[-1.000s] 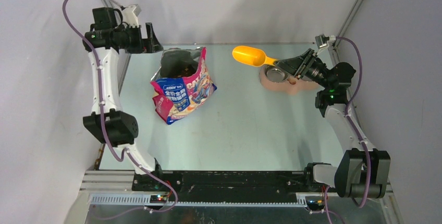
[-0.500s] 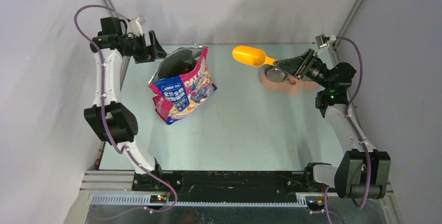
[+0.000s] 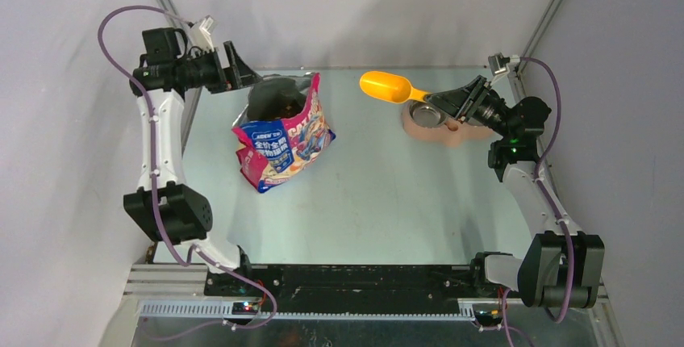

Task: Serve the pet food
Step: Collect the pet food from the pet food bag.

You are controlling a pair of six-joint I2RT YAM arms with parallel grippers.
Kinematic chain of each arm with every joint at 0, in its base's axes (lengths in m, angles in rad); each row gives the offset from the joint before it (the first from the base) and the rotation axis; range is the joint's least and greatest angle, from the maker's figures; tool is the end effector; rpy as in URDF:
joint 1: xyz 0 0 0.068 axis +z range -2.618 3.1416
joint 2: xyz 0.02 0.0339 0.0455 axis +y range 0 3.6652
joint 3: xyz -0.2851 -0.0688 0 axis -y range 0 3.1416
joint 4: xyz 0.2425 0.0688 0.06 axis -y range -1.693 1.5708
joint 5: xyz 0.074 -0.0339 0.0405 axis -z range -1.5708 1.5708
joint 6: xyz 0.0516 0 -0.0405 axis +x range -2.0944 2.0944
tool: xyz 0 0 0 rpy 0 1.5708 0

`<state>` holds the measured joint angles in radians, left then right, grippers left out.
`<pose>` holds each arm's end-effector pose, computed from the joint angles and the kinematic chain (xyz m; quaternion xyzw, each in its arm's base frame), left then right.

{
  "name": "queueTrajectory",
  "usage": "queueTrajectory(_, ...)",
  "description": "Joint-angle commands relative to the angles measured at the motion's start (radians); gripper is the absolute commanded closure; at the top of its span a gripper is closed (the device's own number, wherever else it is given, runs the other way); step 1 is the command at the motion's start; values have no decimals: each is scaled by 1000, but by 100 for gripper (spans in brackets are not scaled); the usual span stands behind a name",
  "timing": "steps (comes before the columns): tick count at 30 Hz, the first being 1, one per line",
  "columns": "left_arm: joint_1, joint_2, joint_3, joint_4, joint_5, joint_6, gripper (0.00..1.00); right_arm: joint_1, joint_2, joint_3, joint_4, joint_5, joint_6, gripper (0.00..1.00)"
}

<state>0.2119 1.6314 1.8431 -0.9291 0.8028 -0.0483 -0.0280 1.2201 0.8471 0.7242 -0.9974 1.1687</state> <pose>0.3446 0.0362 0.4355 0.0516 0.8519 -0.3234 0.4088 0.2666 0.0359 0.3838 -0.0407 0.6364 0.6193 0.4581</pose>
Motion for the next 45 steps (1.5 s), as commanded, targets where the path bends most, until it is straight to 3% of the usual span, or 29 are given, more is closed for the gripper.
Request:
queueTrajectory(1, 3, -26, -36, 46, 35, -17, 6, 2, -24, 6, 27, 14, -16, 100)
queueTrajectory(15, -5, 68, -83, 53, 57, -10, 9, 0, -27, 6, 24, 16, -21, 100)
queueTrajectory(25, -85, 62, -148, 58, -50, 27, 15, 5, -28, 6, 23, 17, -25, 100)
queueTrajectory(28, -98, 66, -127, 47, -95, 34, 30, 6, -30, 6, 22, 19, -27, 100)
queueTrajectory(33, -124, 60, -102, 38, -196, 40, 71, 23, -24, 34, -12, 15, -81, 100)
queueTrajectory(37, -172, 54, -77, 19, -274, 47, 97, 109, -7, 139, -239, 11, -216, 100)
queueTrajectory(40, -233, 26, -63, 15, -346, 46, 100, 166, 17, 258, -376, 0, -307, 100)
queueTrajectory(45, -279, -90, -17, 67, -694, -47, 100, 248, 53, 425, -686, 30, -529, 100)
